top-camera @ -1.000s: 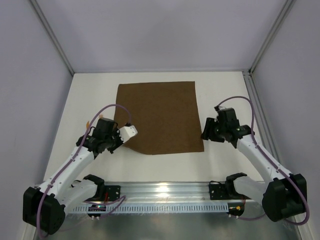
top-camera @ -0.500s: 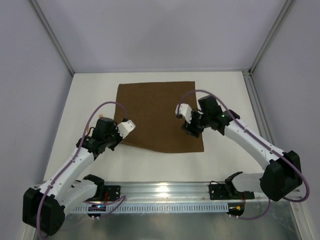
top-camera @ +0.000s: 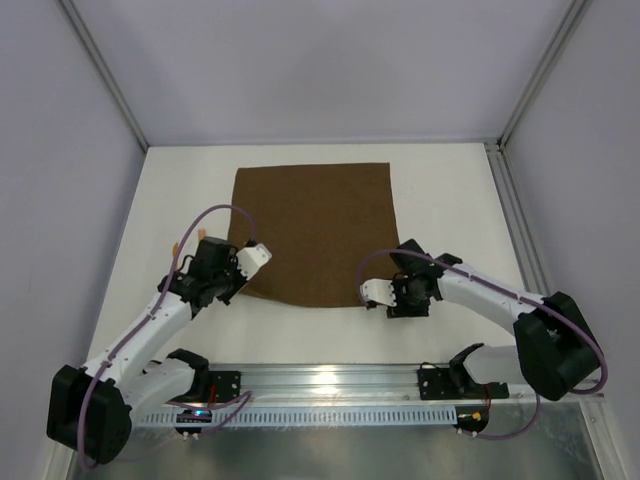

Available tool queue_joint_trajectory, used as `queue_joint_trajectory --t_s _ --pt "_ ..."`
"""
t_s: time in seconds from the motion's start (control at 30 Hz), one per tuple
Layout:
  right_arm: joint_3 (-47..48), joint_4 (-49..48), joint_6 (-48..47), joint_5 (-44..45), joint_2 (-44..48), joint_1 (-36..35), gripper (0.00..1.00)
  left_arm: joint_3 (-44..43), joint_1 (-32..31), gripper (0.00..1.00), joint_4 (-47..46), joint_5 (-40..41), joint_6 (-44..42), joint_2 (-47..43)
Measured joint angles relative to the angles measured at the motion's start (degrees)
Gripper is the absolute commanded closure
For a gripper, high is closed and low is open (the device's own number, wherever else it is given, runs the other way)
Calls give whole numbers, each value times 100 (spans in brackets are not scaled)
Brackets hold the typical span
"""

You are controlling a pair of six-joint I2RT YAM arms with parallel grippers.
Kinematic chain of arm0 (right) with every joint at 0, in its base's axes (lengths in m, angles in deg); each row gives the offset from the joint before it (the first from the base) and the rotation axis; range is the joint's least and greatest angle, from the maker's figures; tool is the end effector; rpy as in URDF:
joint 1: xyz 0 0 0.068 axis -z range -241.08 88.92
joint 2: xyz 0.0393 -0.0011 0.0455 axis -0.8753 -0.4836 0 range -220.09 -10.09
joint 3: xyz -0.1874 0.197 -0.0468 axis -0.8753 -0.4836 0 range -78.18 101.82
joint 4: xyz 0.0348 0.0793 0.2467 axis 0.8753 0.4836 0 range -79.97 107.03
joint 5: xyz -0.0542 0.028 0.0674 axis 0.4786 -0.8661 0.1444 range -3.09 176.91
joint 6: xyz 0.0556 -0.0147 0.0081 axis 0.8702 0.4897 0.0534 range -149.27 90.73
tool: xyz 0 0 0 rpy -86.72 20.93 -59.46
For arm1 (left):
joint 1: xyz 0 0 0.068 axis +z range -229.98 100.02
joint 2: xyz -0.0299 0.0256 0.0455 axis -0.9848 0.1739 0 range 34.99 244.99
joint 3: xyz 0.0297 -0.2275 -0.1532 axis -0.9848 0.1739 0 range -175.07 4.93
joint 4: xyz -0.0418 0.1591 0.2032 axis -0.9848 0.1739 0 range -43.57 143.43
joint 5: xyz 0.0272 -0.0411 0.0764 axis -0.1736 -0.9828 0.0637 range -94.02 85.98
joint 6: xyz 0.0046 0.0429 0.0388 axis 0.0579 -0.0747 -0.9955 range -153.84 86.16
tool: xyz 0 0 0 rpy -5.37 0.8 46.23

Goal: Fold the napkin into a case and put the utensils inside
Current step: Pick up the flattened napkin from the center of the board.

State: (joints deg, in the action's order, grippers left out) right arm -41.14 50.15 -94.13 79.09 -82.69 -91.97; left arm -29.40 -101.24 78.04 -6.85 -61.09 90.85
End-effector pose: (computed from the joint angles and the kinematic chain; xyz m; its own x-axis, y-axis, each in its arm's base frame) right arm 0.1711 0.1089 0.1631 0.1332 -0.9654 -0.2244 -0.9811 -0.0963 -0.1679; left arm 0.1757 -0.0705 0.2081 -0.4846 0.6791 -0.5514 0.6878 0.6853 0.2395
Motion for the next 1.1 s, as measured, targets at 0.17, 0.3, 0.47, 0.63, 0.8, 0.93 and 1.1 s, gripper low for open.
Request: queue_joint_trajectory --t_s 0.17,0.3,0.47,0.63,0.8,0.93,1.1 --pt "216 -170 0 129 -533 0 51 0 0 100 4 2 -15 116" --pt "164 -304 -50 197 -463 0 51 0 0 100 4 0 -17 125" --pt "-22 -361 -125 273 -55 0 50 0 0 100 0 0 -17 205" --pt "-31 -546 -125 260 -136 -20 50 -2 0 100 7 -2 -15 269" --pt "-61 -695 -125 258 -251 -37 52 -2 0 100 48 -22 -17 302" --pt "-26 -750 -122 282 -354 -50 62 -2 0 100 81 -26 -17 367" --pt "17 -761 -122 321 -444 -55 86 -2 0 100 120 -28 -15 400"
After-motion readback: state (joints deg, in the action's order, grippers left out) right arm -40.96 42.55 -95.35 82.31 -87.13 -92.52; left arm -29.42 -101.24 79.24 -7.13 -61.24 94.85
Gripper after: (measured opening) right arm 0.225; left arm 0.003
